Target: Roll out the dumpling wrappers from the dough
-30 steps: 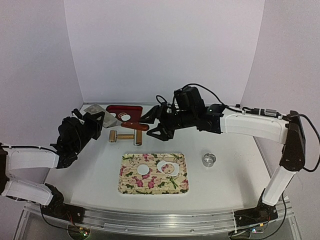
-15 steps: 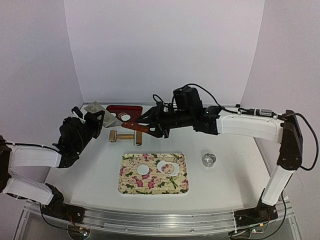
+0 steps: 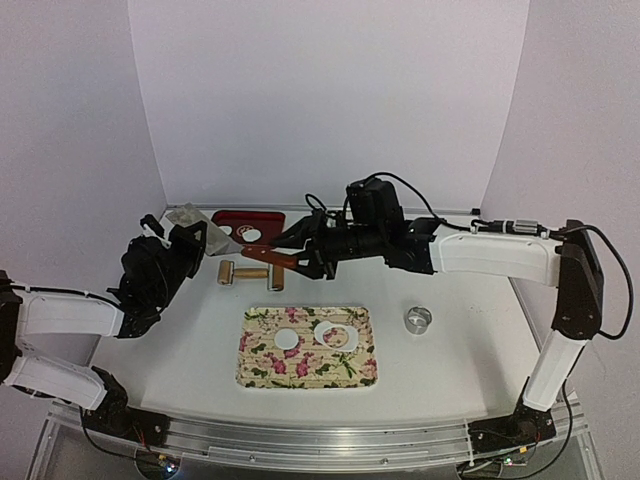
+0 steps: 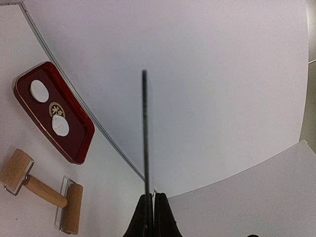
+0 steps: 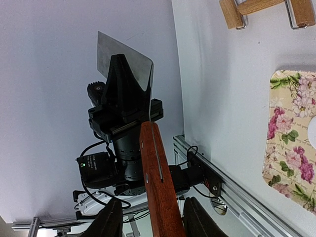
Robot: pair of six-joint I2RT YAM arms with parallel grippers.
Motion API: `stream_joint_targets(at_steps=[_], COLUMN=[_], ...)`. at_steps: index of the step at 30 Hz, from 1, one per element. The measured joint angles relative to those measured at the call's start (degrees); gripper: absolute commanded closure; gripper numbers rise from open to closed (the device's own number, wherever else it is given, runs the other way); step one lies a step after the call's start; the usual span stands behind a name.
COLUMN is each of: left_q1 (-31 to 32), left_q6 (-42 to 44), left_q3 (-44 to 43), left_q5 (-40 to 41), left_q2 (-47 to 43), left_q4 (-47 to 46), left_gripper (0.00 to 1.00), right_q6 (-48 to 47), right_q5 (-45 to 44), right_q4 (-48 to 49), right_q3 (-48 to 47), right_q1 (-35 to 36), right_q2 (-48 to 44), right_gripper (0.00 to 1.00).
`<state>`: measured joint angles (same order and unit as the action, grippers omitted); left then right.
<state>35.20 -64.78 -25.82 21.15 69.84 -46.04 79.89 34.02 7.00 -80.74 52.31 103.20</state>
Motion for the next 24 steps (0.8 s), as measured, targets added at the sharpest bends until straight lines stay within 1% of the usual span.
stream_joint_targets(at_steps=[2, 5, 7, 8, 10, 14, 19, 21, 22, 24], left_q1=[0.40, 0.74, 0.85, 0.89, 0.91, 0.93, 1.44, 1.68, 1.76, 1.85], left_q6=[0.01, -0.30, -0.57, -0.85, -1.49, -0.68, -0.10, -0.85, -1.19, -1.73], left_q3=[-0.03, -0.09, -0.10, -0.11, -0.07, 0.06, 0.10, 0.41, 0.70, 1.23], left_q5=[0.83, 1.75, 2.22, 2.46, 2.91, 1.98, -2.94, -4.67, -5.42, -6.72], left_q2=[0.00, 0.00, 0.00, 0.05, 0.11, 0.11, 0.11, 0.11, 0.11, 0.11], left_q4=[-0.03, -0.34, -0.58, -0.54, -0.83, 0.01, 3.04, 3.08, 2.97, 2.95], left_gripper=[1.00, 1.00, 1.00, 1.00, 0.98, 0.88, 0.74, 0.66, 0.64, 0.62], right_q6=[0.50, 1.02, 1.45, 1.50, 2.78, 3.12, 2.73, 2.69, 2.68, 2.65], right_q5=[0.12, 0.19, 0.18, 0.12, -0.06, -1.45, -4.74, -5.51, -5.83, -6.42], right_q4=[0.28, 0.61, 1.29, 1.85, 3.71, 6.78, 7.78, 7.79, 7.74, 7.29], right_q3=[0.15, 0.22, 0.37, 0.46, 0.91, 3.63, 7.38, 7.65, 7.69, 7.76], right_q1=[0.00, -0.03, -0.07, -0.10, -0.20, -0.18, 0.35, 0.37, 0.36, 0.33], right_q2=[0.00, 0.00, 0.00, 0.00, -0.01, -0.68, -2.94, -3.06, -3.06, -3.06], right_gripper=[0.73, 0.85, 0.96, 0.99, 1.00, 1.00, 1.00, 1.00, 1.00, 1.00])
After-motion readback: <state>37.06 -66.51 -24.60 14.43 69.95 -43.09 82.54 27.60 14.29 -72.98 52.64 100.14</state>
